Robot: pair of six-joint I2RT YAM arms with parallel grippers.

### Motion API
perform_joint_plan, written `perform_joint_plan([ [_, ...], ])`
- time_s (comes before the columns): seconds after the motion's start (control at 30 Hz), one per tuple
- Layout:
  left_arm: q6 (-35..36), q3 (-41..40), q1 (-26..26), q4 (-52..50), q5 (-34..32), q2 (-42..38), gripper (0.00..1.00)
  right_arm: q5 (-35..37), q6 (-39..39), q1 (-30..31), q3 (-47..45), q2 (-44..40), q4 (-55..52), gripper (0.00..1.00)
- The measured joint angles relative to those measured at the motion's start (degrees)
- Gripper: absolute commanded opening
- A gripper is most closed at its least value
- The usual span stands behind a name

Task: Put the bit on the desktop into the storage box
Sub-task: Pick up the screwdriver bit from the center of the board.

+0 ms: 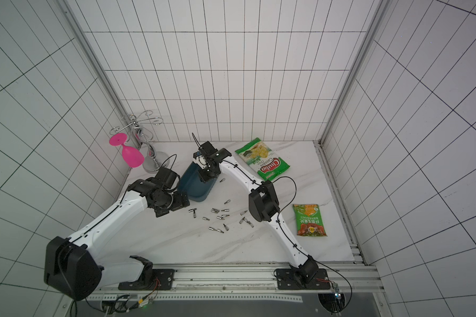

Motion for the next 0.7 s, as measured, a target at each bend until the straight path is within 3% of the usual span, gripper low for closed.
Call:
perform_joint_plan([
  [0.27, -1.2, -2.1, -0.3, 0.3, -0.5, 0.0, 0.98, 0.5, 0.4, 0.1, 0.8, 2.1, 2.3, 0.0],
  [0.7, -1.3, -2.1, -0.3, 2.4, -1.4, 3.4, 0.97, 11.4, 0.9, 0.1, 0.9, 3.7, 0.2, 0.0],
])
